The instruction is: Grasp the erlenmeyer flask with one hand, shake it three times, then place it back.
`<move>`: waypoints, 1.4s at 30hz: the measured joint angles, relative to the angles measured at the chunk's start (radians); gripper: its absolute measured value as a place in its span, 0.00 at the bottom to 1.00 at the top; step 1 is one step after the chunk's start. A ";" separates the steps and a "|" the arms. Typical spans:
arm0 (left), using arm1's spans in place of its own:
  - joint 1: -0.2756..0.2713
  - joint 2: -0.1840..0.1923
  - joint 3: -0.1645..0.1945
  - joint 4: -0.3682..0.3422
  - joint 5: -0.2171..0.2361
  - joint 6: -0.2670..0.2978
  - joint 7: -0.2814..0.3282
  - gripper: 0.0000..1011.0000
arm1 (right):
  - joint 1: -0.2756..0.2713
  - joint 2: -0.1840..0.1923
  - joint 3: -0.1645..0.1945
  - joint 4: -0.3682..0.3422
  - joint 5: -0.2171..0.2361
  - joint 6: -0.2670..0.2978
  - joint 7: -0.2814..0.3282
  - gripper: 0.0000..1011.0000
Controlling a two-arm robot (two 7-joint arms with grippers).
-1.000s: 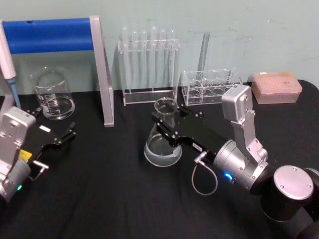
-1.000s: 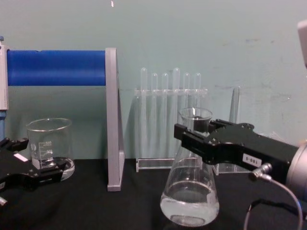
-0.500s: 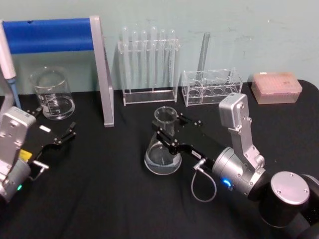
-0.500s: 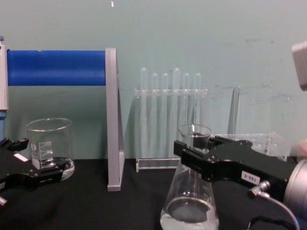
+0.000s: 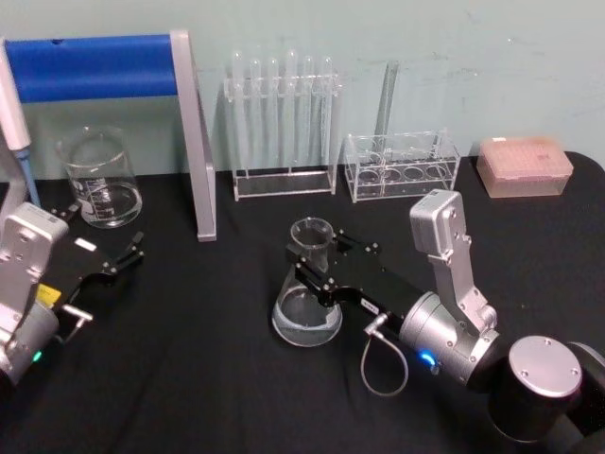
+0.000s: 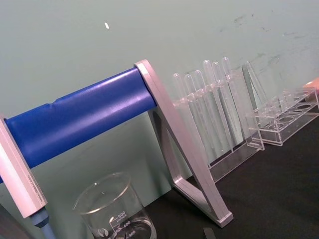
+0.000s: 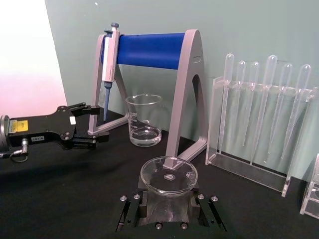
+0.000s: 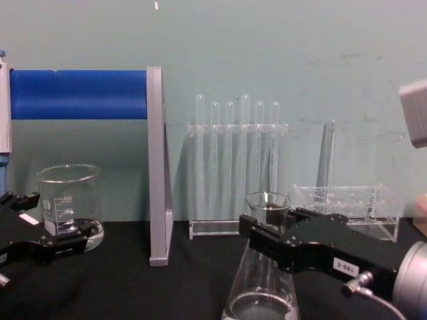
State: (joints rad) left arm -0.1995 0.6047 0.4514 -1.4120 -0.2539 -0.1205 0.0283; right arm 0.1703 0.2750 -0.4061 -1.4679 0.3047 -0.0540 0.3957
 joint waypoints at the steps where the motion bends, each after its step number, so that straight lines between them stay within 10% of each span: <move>1: 0.000 0.000 0.000 0.000 0.000 0.000 0.000 0.99 | 0.000 0.000 -0.001 0.001 0.000 0.001 0.000 0.45; 42: 0.000 0.000 0.000 0.000 0.000 0.000 0.000 0.99 | -0.003 0.000 -0.009 0.005 -0.002 0.015 -0.002 0.50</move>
State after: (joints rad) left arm -0.1995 0.6047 0.4514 -1.4120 -0.2539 -0.1205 0.0283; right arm 0.1674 0.2752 -0.4151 -1.4628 0.3024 -0.0389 0.3932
